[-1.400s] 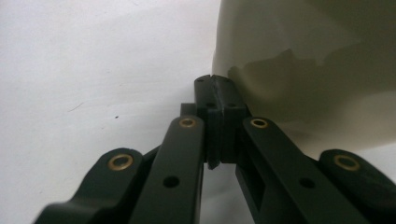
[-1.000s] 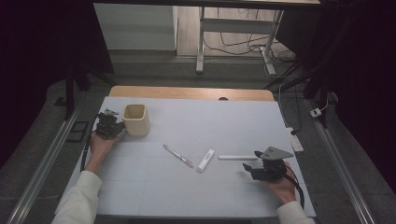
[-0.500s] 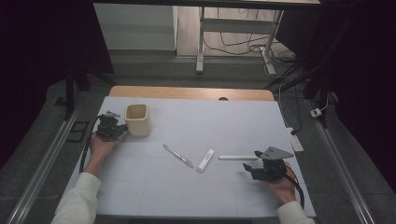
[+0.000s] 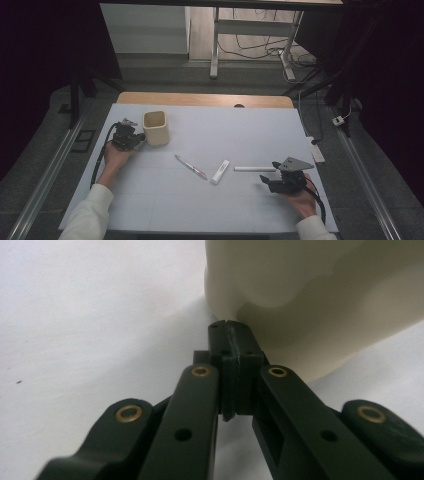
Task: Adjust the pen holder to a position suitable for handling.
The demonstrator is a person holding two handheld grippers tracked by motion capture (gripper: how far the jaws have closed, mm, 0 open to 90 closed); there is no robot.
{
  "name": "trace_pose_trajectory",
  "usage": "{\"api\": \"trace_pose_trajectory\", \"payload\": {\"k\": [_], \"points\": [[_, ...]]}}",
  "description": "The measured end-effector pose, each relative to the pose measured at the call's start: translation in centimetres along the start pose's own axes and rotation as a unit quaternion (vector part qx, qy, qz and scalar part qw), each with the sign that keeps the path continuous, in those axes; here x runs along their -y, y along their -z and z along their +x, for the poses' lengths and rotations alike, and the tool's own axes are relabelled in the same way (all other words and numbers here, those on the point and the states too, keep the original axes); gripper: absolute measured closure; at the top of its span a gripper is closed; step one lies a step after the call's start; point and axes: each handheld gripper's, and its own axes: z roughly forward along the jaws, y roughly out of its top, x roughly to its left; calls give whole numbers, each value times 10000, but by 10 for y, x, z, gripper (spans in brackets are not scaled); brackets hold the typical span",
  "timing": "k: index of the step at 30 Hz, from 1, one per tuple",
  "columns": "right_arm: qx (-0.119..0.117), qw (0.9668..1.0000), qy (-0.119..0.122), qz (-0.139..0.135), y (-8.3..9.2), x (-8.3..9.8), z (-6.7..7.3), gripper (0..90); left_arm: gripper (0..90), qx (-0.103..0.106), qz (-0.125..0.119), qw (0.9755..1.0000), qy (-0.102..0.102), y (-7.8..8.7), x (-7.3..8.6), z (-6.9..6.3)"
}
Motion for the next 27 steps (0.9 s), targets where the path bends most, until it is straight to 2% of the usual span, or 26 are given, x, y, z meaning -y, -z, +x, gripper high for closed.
{"api": "trace_pose_trajectory", "payload": {"k": [6, 27], "points": [[-85, 9996, -165, -213, 5, -1, -2, 285, 888, 63, 15, 10000, -41, -4, -4, -8], [-81, 9998, -105, -171, 3, -1, 0, 285, 887, 92, 45, 9997, -240, -17, -18, -26]]}}
